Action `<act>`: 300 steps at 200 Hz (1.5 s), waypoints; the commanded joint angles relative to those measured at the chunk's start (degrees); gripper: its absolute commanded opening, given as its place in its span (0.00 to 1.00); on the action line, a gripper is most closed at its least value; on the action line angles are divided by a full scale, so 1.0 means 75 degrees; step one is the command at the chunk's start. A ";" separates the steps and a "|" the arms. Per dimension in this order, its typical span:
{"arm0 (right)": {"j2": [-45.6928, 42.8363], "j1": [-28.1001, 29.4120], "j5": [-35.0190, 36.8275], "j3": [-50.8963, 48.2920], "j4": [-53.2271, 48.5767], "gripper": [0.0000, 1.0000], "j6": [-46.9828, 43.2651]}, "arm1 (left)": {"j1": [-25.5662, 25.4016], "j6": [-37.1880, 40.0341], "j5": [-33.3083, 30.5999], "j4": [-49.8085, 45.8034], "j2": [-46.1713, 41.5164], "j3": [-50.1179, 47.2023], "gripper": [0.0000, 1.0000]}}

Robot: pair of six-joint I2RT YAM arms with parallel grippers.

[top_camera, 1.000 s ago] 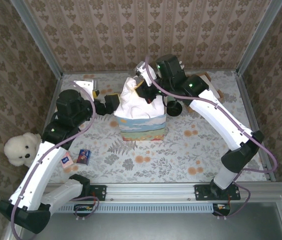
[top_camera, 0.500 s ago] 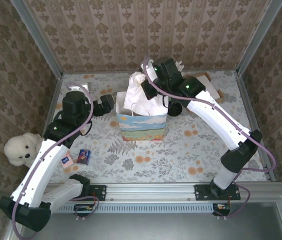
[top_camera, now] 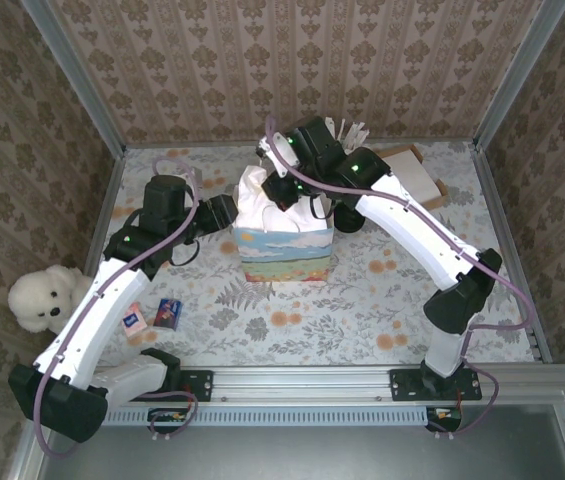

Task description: Pack the takeout coffee

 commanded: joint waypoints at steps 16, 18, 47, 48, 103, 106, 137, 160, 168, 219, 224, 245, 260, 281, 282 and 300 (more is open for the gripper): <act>0.0191 -0.0037 -0.0994 0.0556 -0.0955 0.00 0.0090 | -0.0004 -0.0054 0.0540 0.0078 0.0139 0.0260 0.49; 0.0194 -0.0035 -0.1035 0.0556 -0.0966 0.00 0.0097 | -0.0004 -0.0058 0.0550 0.0084 0.0141 0.0259 0.48; 0.0376 -0.0034 -0.1164 0.0597 -0.1233 0.00 0.0146 | -0.0005 -0.0080 0.0635 0.0085 0.0223 0.0266 0.41; 0.0385 -0.0040 -0.1159 0.0600 -0.1238 0.00 0.0154 | -0.0010 -0.0076 0.0635 0.0085 0.0223 0.0266 0.41; 0.0804 -0.0046 -0.1025 0.0746 -0.1152 0.01 0.0605 | -0.0021 -0.0105 0.0735 0.0144 0.0285 0.0343 0.31; 0.0848 -0.0049 -0.1046 0.0782 -0.1166 0.01 0.0602 | -0.0021 -0.0107 0.0740 0.0153 0.0293 0.0350 0.31; 0.1334 -0.0049 -0.1444 0.1202 -0.1256 0.01 0.0789 | -0.0045 -0.0175 0.0799 0.0156 0.0364 0.0371 0.23; 0.1529 -0.0046 -0.1481 0.1259 -0.1192 0.01 0.1374 | -0.0056 -0.0229 0.0722 0.0124 0.0365 0.0360 0.17; 0.1548 -0.0034 -0.1355 0.1264 -0.1177 0.02 0.1655 | -0.0056 -0.0244 0.0678 0.0103 0.0365 0.0361 0.14; 0.1290 0.0136 0.0310 0.0681 -0.0689 0.01 0.2791 | -0.0080 -0.0252 0.0591 0.0039 0.0388 0.0468 0.02; 0.1248 0.0151 0.0353 0.0540 -0.0545 0.01 0.2832 | -0.0095 -0.0265 0.0578 0.0049 0.0388 0.0466 0.01; 0.1234 0.0169 0.0187 0.0223 -0.0102 0.02 0.2849 | -0.0117 -0.0293 0.0566 0.0052 0.0411 0.0500 0.00; 0.1274 0.0240 -0.0051 0.0084 0.0143 0.05 0.2497 | -0.0145 -0.0282 0.0576 0.0056 0.0422 0.0516 0.00; 0.1297 0.0270 -0.0124 -0.0162 0.0367 0.08 0.2347 | -0.0151 -0.0239 0.0504 0.0059 0.0434 0.0546 0.00; 0.1297 0.0270 -0.0141 -0.0166 0.0364 0.08 0.2339 | -0.0148 -0.0243 0.0499 0.0055 0.0435 0.0541 0.00; 0.1238 0.0253 -0.0631 -0.0237 0.0410 0.13 0.2153 | -0.0145 -0.0225 0.0434 0.0039 0.0457 0.0538 0.00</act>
